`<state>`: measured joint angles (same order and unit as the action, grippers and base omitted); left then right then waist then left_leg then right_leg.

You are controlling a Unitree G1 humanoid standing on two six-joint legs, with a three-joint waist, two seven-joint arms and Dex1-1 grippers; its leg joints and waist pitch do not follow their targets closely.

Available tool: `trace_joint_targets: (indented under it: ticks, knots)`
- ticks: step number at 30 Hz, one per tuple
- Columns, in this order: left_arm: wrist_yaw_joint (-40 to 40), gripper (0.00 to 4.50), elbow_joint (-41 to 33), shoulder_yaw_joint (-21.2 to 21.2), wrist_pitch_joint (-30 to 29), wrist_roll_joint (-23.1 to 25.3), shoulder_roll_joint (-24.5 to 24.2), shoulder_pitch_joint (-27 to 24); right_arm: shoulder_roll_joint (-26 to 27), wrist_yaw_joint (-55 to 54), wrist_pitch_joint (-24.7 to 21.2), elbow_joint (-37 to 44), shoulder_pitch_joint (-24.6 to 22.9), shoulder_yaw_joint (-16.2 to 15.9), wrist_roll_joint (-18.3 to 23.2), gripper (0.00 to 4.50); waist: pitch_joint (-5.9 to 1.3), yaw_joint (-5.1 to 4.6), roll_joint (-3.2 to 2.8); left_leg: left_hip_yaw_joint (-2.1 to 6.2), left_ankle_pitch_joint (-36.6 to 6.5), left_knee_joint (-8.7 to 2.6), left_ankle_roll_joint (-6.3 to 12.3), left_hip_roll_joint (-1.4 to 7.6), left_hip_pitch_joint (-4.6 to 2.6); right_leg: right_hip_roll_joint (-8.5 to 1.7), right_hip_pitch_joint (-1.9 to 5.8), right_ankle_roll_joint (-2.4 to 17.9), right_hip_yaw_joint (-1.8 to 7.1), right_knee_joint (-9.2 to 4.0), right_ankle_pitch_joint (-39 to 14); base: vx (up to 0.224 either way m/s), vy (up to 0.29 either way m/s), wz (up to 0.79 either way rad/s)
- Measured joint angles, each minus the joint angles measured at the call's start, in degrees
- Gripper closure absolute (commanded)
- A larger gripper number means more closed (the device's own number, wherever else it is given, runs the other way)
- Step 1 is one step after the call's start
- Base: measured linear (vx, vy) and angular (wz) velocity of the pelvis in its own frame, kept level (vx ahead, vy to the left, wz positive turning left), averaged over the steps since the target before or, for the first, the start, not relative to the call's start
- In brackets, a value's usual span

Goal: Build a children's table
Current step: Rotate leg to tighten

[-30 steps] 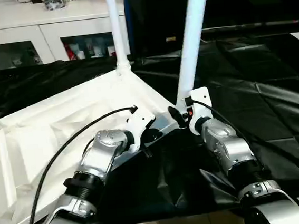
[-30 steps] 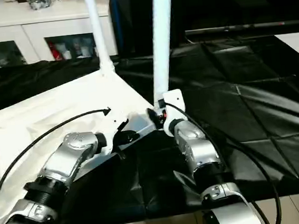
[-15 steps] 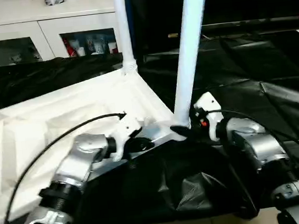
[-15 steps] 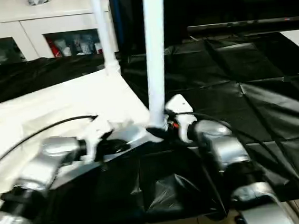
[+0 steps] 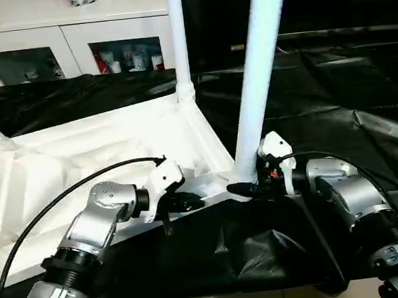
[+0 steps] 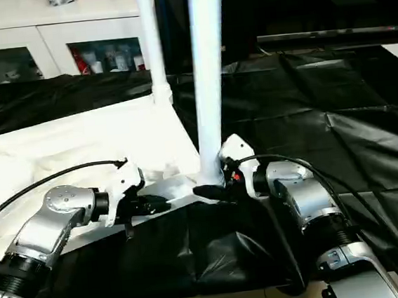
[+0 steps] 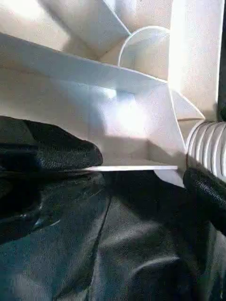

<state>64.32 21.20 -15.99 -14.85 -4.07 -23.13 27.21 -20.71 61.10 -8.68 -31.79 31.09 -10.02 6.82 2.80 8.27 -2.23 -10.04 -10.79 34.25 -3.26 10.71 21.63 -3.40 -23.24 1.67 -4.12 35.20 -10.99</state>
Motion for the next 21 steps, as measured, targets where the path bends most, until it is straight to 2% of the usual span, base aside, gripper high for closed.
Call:
trace_joint_targets:
  ticks: [5, 12, 16, 19, 21]
  knots:
    - [0.0, 4.5, 0.0, 0.0, 0.0, 0.0, 0.0, 0.0, 0.1, -0.1, 0.1, -0.3, 0.1, 0.1, 0.1, 1.68, 0.0, -0.01, 0.0, 0.0, 0.0, 0.03, 0.0, 0.0, 0.0, 0.0, 0.0, 0.0, 0.0, 0.03, 0.0, 0.0, 0.0, 0.0]
    - [-0.7, 4.5, 0.0, 0.0, 0.0, 0.0, -0.1, 0.0, 1.3, -2.1, -0.4, -0.4, -0.2, 1.1, 0.3, 1.76, 0.0, -0.13, 0.0, 0.0, 0.0, 0.07, 0.0, 0.01, 0.0, 0.0, 0.0, 0.0, 0.0, 0.08, 0.0, 0.0, 0.0, 0.0]
    - [-6.1, 4.5, 1.8, 0.7, -0.9, 0.8, 2.5, 0.7, 5.2, -12.2, -0.8, -3.4, 0.6, 2.9, -0.3, 1.76, -0.02, -0.6, 0.03, 0.0, -0.1, 0.1, -0.2, 0.01, -0.25, 0.0, 0.16, 0.0, 0.04, 0.12, 0.0, 0.0, 0.0, 0.0]
    - [-13.2, 4.5, 5.5, 1.3, -3.2, 2.9, 6.5, 3.8, 10.9, -26.6, -1.6, -7.6, 2.8, 6.7, -0.8, 1.77, -0.05, -1.43, 0.08, 0.0, -0.1, 0.08, -0.25, -0.02, -0.53, 0.0, 0.41, 0.1, 0.07, 0.1, 0.1, 0.0, 0.0, 0.0]
    - [-16.7, 4.5, 6.9, 1.5, -4.4, 3.5, 8.8, 5.0, 12.7, -33.0, -2.0, -8.8, 3.5, 8.4, -0.9, 1.77, -0.06, -1.65, 0.09, 0.0, -0.1, 0.06, -0.25, -0.04, -0.55, -0.02, 0.5, 0.1, 0.07, 0.03, 0.1, 0.0, 0.0, 0.0]
